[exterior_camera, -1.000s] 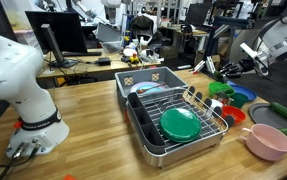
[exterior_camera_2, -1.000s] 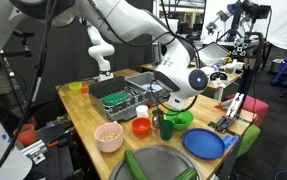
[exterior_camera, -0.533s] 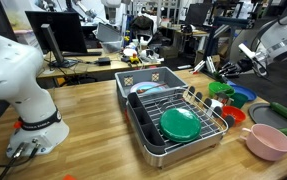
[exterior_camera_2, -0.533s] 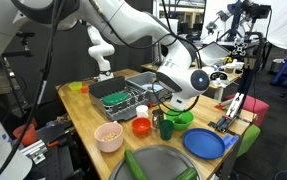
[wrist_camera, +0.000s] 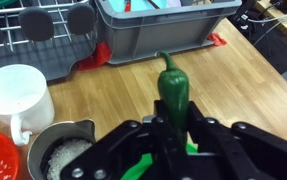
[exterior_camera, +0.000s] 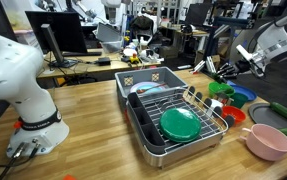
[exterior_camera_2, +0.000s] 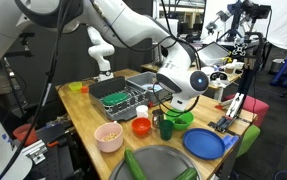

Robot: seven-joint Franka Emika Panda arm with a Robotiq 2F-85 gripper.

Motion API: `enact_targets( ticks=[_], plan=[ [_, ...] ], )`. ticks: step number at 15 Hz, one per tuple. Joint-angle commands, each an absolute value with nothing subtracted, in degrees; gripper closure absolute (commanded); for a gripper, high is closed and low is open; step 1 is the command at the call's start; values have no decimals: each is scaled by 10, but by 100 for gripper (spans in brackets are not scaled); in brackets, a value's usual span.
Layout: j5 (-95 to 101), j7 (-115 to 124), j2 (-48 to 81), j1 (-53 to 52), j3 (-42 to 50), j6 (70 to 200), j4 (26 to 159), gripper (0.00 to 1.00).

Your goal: Pick up the green object on the tray and put it in the green bowl

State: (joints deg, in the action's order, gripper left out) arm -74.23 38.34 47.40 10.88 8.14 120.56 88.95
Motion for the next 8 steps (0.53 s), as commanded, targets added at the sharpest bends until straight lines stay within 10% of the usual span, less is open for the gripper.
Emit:
enact_targets(
  ticks=[1, 8],
  plan=[
    [-725, 381, 522, 112, 77, 1206, 831, 94],
    [-665, 403, 602, 109, 84, 1238, 743, 94]
  ],
)
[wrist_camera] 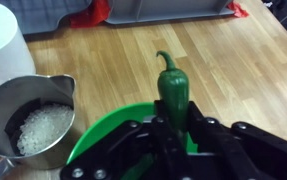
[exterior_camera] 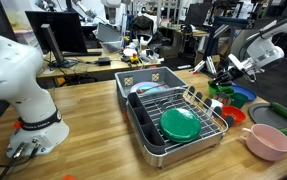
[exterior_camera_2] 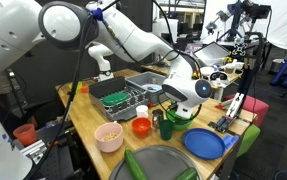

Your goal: Pick up the green object on the tray and put it in the green bowl

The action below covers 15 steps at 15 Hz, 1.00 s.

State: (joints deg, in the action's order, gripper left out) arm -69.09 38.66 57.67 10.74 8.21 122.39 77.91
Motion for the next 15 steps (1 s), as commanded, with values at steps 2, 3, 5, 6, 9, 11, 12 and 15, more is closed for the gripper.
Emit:
enact_targets(
  ticks=[2, 3, 5, 6, 9, 11, 12, 15],
  plan=[
    [-653, 410, 614, 114, 81, 1249, 733, 94],
    [-649, 411, 617, 116, 79, 1251, 730, 94],
    [-646, 412, 618, 120, 76, 1253, 731, 55],
    [-647, 411, 616, 121, 75, 1254, 734, 49],
    [-653, 401, 602, 125, 70, 1255, 752, 29],
    [-660, 388, 590, 128, 67, 1257, 766, 15],
    [-665, 381, 581, 132, 64, 1257, 774, 8],
    [-688, 355, 548, 143, 55, 1261, 804, 0]
  ],
)
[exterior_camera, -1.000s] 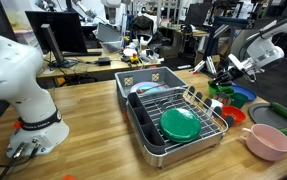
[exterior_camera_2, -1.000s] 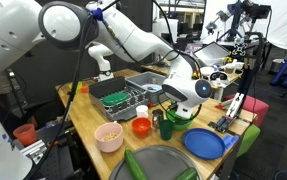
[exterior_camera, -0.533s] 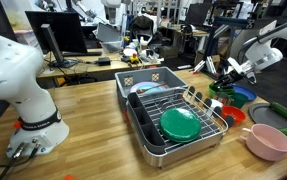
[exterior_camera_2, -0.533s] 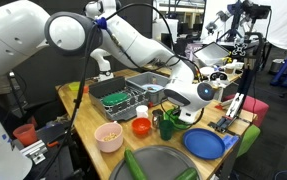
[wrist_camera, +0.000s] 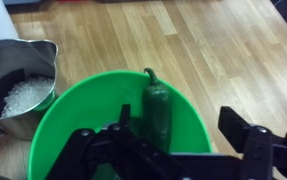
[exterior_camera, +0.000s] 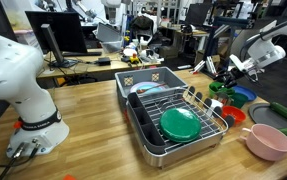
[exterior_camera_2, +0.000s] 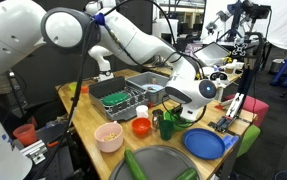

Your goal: Pick up the green object on the tray and put it in the green bowl

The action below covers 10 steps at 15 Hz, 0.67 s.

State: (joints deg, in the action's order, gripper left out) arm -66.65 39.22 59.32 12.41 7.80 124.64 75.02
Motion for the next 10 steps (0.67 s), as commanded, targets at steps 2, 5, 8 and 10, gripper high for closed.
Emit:
enact_targets(
  ticks=[2, 5, 8, 10],
  plan=[
    [-708, 334, 517, 151, 52, 1258, 837, 0],
    [-736, 332, 471, 163, 52, 1224, 901, 0],
    [-745, 380, 421, 165, 65, 1164, 984, 0],
    [-735, 370, 452, 154, 77, 1169, 945, 0]
  ],
)
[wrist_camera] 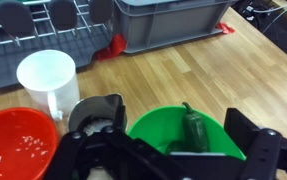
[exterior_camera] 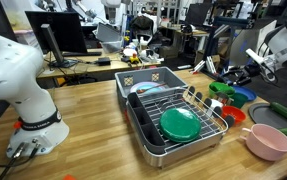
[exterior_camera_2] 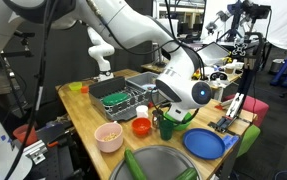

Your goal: Pick up the green object on the tray and put it in the green bowl

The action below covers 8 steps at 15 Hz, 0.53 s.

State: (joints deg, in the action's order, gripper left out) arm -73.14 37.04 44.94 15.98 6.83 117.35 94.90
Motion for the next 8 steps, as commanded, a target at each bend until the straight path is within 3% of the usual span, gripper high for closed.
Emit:
enact_targets(
  ticks=[1, 8],
  plan=[
    [-737, 372, 441, 154, 78, 1163, 960, 0],
    [-739, 379, 434, 154, 78, 1162, 968, 0]
  ],
)
